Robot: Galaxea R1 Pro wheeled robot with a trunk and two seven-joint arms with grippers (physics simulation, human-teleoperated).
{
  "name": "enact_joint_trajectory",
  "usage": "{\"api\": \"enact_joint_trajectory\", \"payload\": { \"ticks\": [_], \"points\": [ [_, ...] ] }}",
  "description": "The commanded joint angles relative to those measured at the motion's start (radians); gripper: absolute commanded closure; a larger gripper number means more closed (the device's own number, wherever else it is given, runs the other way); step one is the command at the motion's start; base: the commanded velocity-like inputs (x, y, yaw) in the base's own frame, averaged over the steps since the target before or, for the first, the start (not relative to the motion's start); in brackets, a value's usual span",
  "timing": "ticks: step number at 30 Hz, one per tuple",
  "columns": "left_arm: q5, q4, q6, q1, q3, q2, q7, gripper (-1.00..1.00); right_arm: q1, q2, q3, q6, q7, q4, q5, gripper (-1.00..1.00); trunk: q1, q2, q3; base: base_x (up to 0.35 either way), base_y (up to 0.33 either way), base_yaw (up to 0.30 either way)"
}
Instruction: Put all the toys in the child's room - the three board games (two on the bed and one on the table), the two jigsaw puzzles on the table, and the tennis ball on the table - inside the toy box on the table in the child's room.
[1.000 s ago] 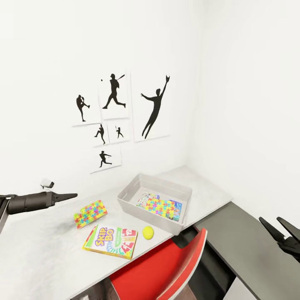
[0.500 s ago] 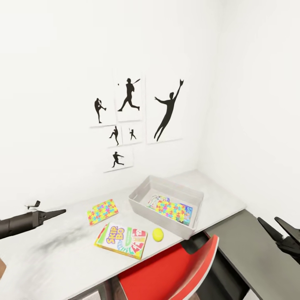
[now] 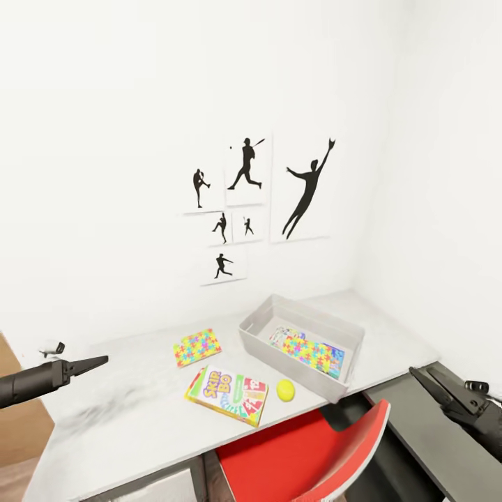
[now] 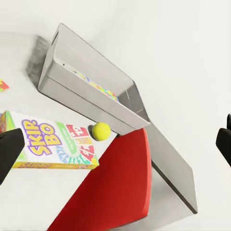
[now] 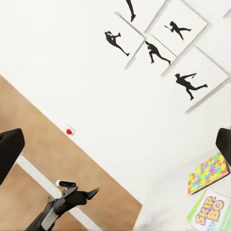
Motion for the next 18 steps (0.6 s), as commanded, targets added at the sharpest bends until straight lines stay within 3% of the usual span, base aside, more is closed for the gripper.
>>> {"api": "enact_joint_trajectory", "payload": {
  "ticks": [1, 13, 18],
  "points": [
    [-0.001, 0.001, 0.010, -0.001, 0.000, 0.000, -0.004, -1.00, 0.000, 0.000, 0.005, 0.003, 0.000, 0.000, -0.002, -1.00, 0.000, -0.001, 0.001, -0.071, 0.042, 0.209],
    [-0.001, 0.002, 0.009, 0.000, 0.000, -0.001, -0.004, -1.00, 0.000, 0.000, 0.014, -0.001, -0.004, -0.001, 0.001, -1.00, 0.000, -0.001, 0.015, -0.021, 0.015, 0.210],
    [-0.001, 0.002, 0.009, 0.000, 0.000, -0.001, -0.004, -1.00, 0.000, 0.000, 0.016, -0.002, -0.006, 0.000, 0.002, -1.00, 0.000, -0.001, 0.021, -0.036, 0.120, 0.210]
  ]
}}
